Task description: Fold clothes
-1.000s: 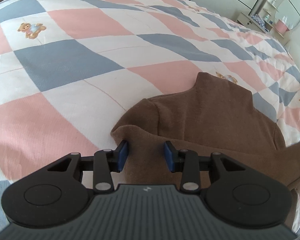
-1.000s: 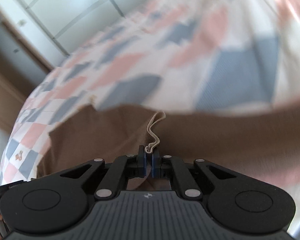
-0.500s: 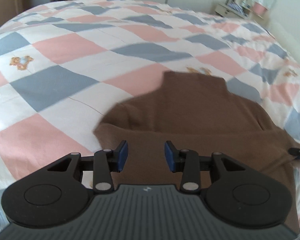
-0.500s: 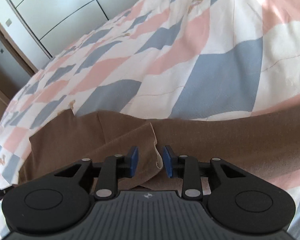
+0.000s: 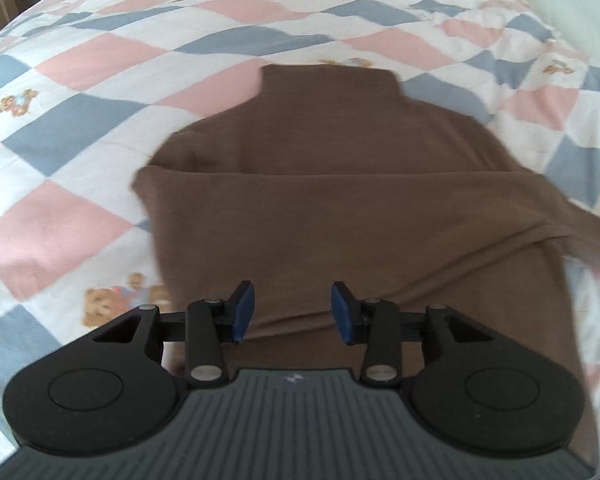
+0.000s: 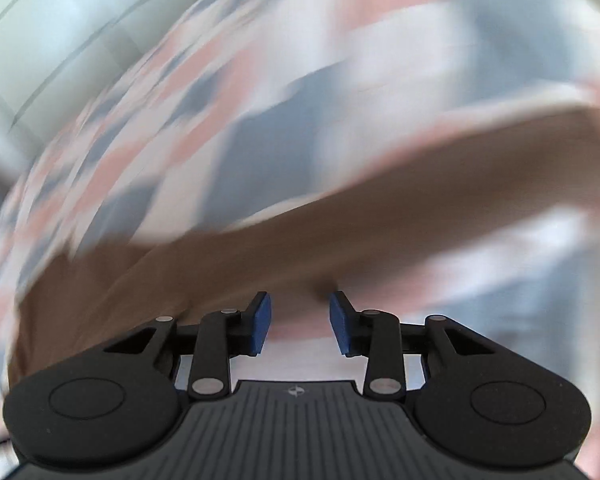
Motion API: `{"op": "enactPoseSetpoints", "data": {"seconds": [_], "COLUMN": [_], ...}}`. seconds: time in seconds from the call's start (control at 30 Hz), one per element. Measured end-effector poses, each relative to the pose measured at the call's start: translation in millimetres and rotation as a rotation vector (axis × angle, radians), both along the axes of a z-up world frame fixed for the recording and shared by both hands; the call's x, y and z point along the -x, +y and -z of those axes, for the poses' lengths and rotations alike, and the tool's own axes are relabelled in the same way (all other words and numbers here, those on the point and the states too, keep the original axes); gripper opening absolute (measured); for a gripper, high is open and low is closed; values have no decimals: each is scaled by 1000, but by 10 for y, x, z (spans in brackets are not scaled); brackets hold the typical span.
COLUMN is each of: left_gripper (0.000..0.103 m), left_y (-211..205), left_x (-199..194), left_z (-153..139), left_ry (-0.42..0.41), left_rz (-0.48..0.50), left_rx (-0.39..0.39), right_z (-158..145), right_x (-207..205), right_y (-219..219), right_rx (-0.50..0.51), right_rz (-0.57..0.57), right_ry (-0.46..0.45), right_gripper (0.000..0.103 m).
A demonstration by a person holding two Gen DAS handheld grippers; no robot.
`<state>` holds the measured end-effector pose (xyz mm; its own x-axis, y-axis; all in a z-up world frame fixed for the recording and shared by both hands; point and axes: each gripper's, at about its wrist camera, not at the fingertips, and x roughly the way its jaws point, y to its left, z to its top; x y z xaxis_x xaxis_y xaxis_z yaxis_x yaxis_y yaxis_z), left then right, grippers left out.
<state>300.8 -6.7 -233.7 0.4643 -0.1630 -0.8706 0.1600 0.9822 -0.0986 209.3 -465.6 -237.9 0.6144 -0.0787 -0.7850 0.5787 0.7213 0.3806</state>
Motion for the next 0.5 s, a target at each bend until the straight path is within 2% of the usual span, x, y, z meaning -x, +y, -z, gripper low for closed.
{"op": "enactPoseSetpoints", "data": {"seconds": [0.13, 0.23, 0.37, 0.4, 0.43, 0.47, 0.5], "left_gripper": [42, 42, 42, 42, 42, 42, 42], "left_y": [-342, -556, -717, -731, -736, -735, -734], "left_x": [12, -13, -15, -5, 5, 12, 17], "left_z": [-42, -29, -2, -8, -13, -16, -17], "left_ry": [7, 18, 38, 37, 37, 38, 40], "left_rz": [46, 67, 90, 97, 103, 106, 108], "left_rx": [71, 110, 109, 107, 104, 101, 98], "right_z": [-33, 67, 381, 455, 502, 480, 376], "right_x": [646, 834, 905, 904, 881, 824, 731], "right_y": [-693, -978, -1202, -1231, -1242, -1233, -1212], "right_rx": [-60, -109, -235, -260, -281, -292, -272], "right_rz": [275, 366, 441, 449, 461, 462, 444], "right_ry": [-110, -177, -248, -258, -262, -264, -259], "right_gripper": [48, 52, 51, 41, 20, 10, 9]}}
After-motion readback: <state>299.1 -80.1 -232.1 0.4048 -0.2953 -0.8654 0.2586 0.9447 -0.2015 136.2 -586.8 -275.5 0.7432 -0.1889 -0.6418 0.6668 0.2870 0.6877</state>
